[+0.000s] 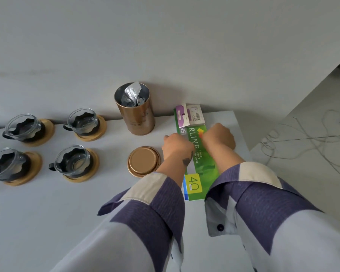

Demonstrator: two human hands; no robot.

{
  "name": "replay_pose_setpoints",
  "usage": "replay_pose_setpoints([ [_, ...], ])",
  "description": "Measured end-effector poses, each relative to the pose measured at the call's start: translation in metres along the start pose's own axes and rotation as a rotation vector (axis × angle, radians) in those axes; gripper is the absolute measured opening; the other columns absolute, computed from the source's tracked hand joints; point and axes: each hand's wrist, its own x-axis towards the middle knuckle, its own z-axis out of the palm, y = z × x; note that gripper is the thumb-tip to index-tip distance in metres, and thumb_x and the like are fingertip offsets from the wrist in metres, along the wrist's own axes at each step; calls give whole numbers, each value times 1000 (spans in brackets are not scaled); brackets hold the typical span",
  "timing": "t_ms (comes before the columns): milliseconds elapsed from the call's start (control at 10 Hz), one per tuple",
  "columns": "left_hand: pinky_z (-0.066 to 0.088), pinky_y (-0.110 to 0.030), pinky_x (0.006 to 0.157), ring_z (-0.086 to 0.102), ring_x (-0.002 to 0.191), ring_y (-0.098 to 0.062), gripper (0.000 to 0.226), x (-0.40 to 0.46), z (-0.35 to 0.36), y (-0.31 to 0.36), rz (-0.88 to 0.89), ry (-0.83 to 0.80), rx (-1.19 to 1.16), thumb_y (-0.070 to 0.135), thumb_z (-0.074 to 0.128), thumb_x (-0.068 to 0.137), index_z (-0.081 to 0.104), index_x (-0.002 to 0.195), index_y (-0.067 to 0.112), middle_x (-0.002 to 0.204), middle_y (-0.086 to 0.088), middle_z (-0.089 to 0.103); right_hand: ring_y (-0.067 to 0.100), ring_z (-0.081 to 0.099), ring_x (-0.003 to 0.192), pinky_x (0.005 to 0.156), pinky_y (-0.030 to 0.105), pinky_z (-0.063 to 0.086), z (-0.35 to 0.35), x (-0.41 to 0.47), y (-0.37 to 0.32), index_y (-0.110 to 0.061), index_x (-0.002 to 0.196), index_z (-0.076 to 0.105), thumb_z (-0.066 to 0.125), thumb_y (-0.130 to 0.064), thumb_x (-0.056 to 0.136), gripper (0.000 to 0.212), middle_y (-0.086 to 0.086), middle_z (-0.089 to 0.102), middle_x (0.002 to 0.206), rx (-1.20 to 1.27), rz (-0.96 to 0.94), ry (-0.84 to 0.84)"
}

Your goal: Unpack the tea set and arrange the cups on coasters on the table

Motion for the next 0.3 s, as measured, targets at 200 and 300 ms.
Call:
replay_pose_setpoints([
  [200,51,-42,89,57,104,-35,27,-24,-4,-7,-37,-41,-148,8,50,84,55,109,-1,117,-19,55,31,62,98,67,28,39,-7,-30,5,-7,100,64,55,-22,92,20,13,66,108,112,11,-35],
  [300,48,-34,80,56,104,-33,25,-30,-11,-12,15,-37,-174,9,46,87,51,110,1,120,-17,57,32,60,104,71,27,39,-17,-36,14,-5,108,62,51,-13,91,22,14,63,115,144,-27,-76],
])
